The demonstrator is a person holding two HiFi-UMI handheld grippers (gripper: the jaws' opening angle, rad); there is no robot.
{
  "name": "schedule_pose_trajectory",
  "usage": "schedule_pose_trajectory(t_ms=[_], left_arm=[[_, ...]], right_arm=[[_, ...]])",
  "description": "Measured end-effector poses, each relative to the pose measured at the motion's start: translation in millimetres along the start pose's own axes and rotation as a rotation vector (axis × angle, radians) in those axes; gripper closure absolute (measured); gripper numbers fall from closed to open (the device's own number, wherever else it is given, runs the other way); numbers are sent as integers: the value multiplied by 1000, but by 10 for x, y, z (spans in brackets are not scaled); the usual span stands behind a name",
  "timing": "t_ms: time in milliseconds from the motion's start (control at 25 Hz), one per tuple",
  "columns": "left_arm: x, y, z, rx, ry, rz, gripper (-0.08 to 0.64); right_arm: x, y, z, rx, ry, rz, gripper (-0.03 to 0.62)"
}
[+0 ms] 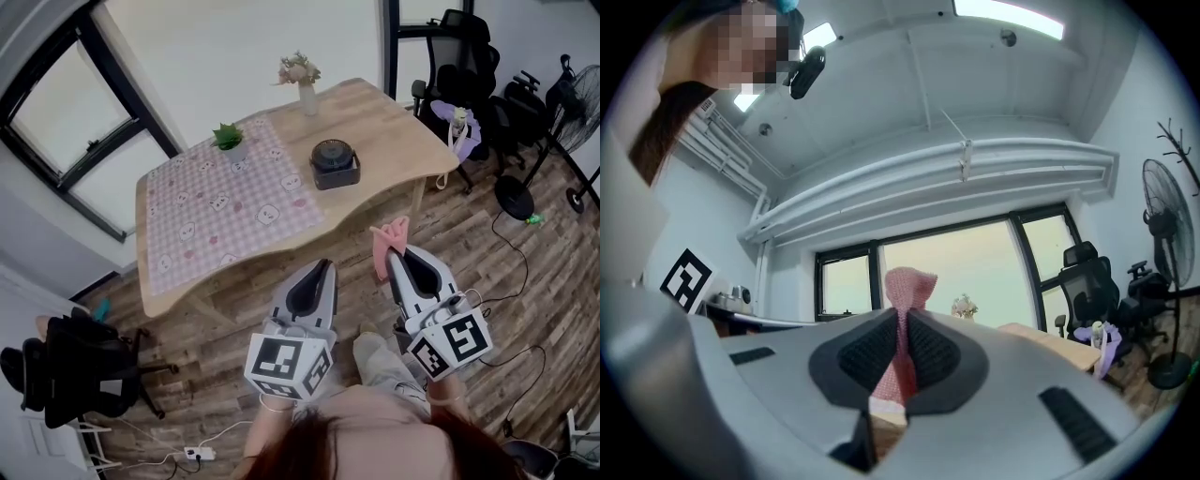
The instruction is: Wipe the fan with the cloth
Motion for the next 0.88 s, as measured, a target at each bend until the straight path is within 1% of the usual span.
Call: schedule_pose_trajectory(t_ms=[600, 880], left_arm=[[-85, 274, 1211, -39, 28, -10, 540], [-69, 384, 1749, -85, 37, -23, 540]], right_arm=[[1, -987, 860, -54, 16, 23, 568], [22, -1455, 1244, -109, 34, 25, 568]])
Point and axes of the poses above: the fingertips, and each gripper's own axes: z forward along the fingers, y to its left, x out of its underside, the point moved 7 cm from there along -z, backward along the fingers, and after that the axes turned 2 degrees about -y, right-handed, at the moved point
